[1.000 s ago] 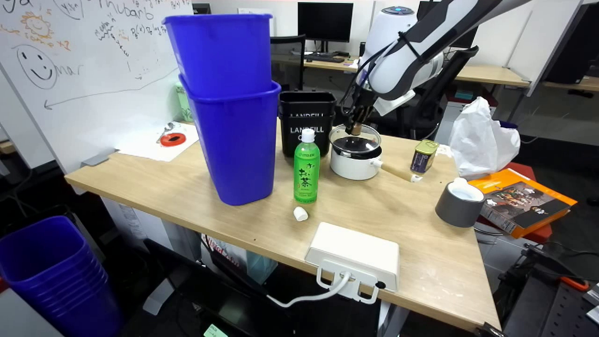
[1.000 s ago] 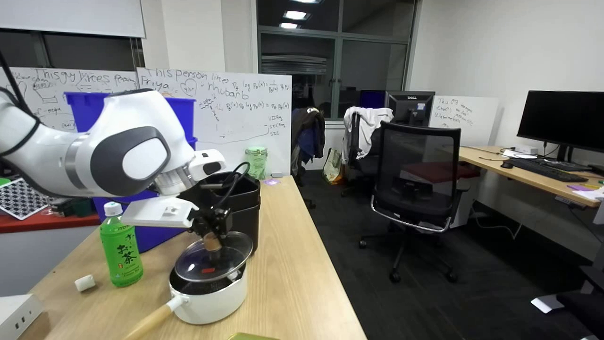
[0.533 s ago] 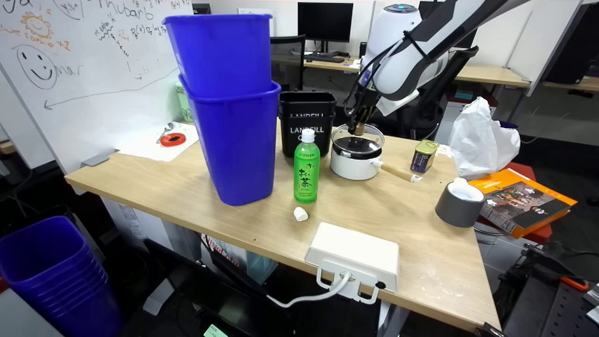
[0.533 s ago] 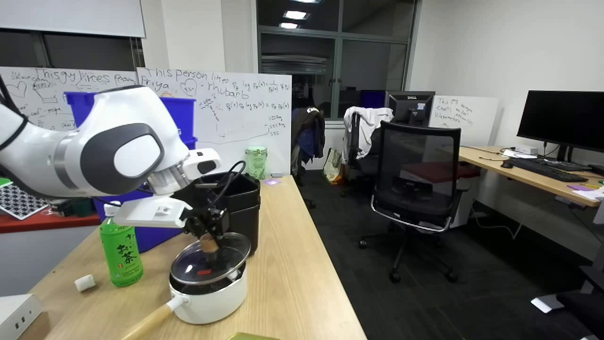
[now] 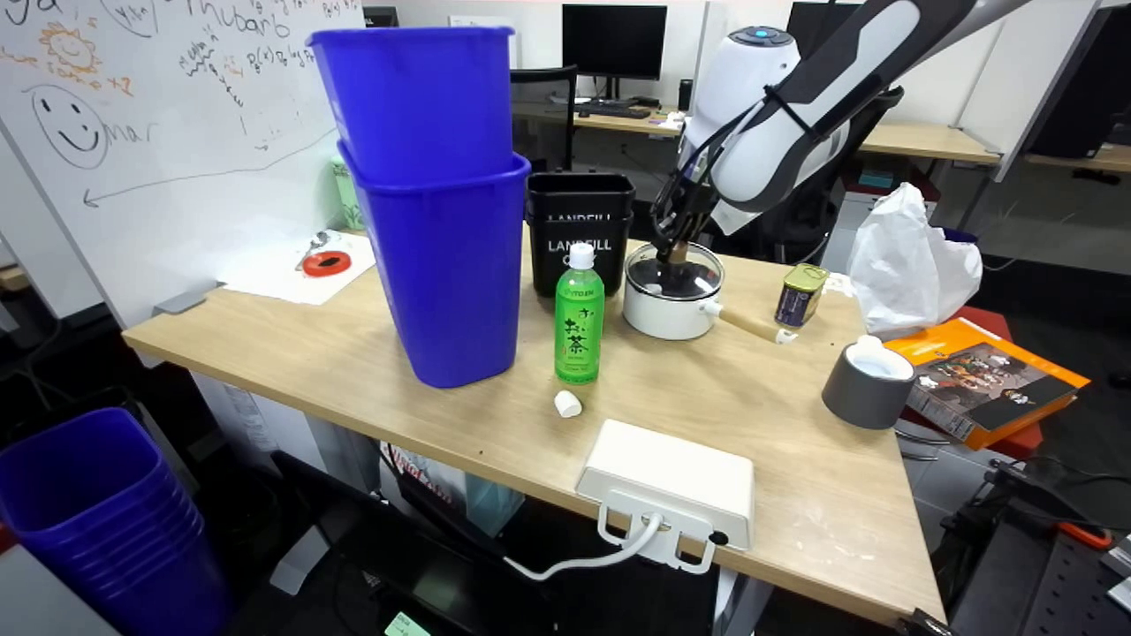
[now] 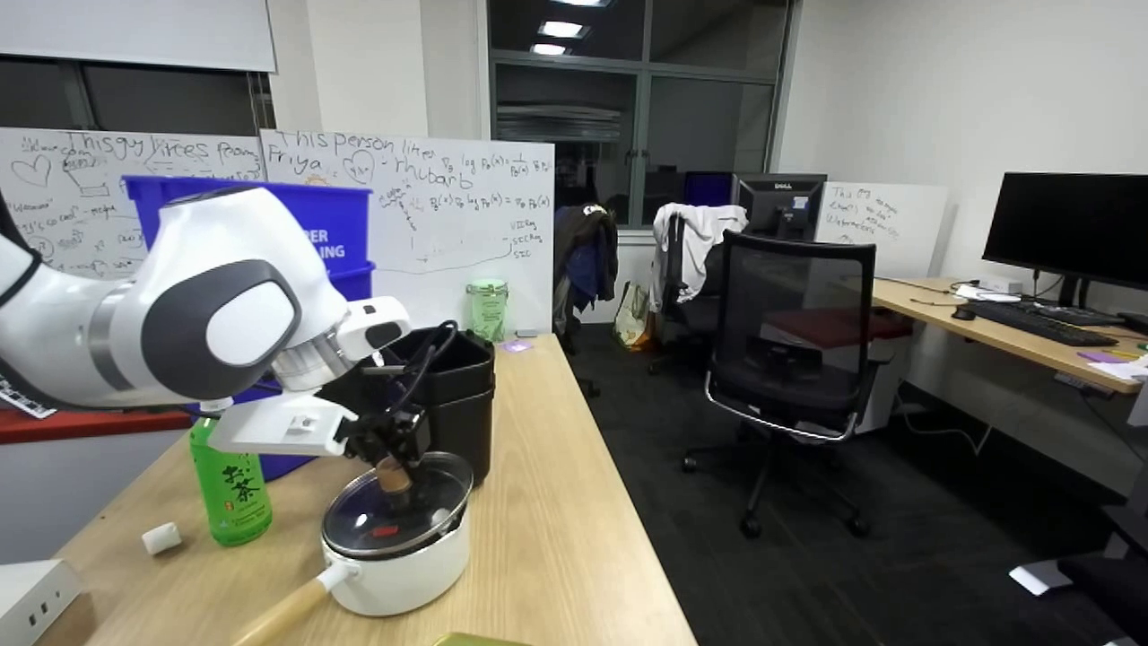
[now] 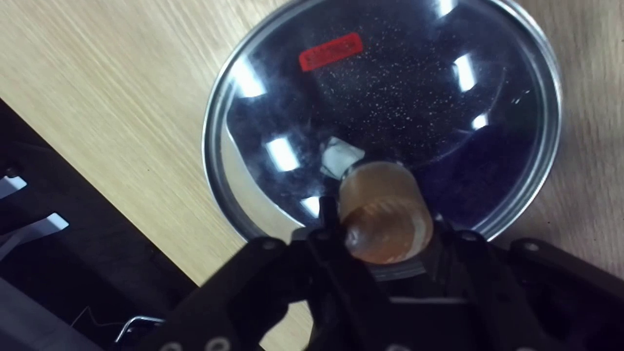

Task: Put the lid on the white pot.

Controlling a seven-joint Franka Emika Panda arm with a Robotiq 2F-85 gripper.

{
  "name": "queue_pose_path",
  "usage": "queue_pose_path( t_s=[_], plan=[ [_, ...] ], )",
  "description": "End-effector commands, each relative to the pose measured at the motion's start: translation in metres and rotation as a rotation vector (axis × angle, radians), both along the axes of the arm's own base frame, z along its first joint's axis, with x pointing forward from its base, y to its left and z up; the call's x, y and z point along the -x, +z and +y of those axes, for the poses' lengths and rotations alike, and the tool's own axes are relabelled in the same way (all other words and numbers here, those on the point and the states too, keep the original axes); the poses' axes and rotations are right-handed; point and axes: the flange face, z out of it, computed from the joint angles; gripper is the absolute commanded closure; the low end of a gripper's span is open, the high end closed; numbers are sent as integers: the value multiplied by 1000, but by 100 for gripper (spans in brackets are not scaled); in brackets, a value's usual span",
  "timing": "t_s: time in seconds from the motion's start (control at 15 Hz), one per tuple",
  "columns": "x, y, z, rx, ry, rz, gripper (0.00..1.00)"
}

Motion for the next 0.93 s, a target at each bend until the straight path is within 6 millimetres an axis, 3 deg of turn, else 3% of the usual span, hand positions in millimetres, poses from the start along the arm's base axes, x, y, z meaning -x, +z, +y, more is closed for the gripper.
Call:
queue_pose_path(
  t_s=[0.0, 0.47, 0.87],
  plan=[
    [4, -2, -3, 10, -1, -19, 84],
    [10, -9, 3, -38, -74, -5, 84],
    [21, -18, 0, -112, -249, 12, 84]
  ],
)
